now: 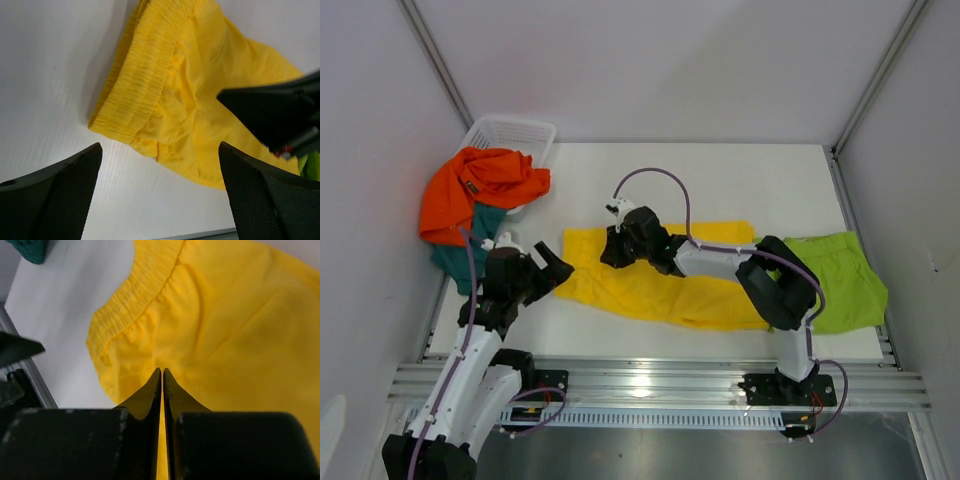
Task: Fold and stack the shorts
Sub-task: Fold the shorts
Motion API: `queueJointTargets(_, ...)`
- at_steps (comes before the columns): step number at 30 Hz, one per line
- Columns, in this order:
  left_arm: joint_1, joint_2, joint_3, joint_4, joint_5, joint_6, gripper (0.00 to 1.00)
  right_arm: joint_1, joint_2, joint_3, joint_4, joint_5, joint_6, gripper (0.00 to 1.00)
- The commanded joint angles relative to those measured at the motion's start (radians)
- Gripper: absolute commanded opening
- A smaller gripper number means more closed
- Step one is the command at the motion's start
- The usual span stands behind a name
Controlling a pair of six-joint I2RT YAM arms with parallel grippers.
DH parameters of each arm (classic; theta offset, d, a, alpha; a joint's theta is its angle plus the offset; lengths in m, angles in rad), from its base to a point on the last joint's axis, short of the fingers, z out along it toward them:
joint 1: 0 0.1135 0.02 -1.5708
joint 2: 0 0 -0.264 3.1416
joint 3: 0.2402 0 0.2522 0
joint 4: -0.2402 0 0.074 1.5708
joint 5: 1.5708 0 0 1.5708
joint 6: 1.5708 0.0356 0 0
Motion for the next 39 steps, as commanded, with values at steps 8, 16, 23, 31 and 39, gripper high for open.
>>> queueJointTargets(8, 0.007, -0.213, -0.206, 0.103, 0.072, -0.159, 0.99, -0.145, 0.336, 0.241, 0.19, -0.514, 0.224, 0.0)
queueJointTargets(16, 0.007, -0.207, -0.304, 0.149, 0.057, -0.231, 0.99, -0.214, 0.49, 0.304, 0.322, -0.544, 0.397, 0.0)
queueJointTargets(23, -0.001, -0.103, -0.373, 0.313, 0.048, -0.309, 0.99, -0.242, 0.57, 0.321, 0.399, -0.565, 0.497, 0.0)
queueJointTargets(31, -0.007, -0.025, -0.42, 0.506, -0.077, -0.373, 0.99, -0.232, 0.525, 0.288, 0.391, -0.559, 0.473, 0.0)
queueJointTargets(39, -0.007, 0.22, -0.424, 0.754, -0.144, -0.394, 0.99, -0.225, 0.508, 0.261, 0.373, -0.548, 0.454, 0.0)
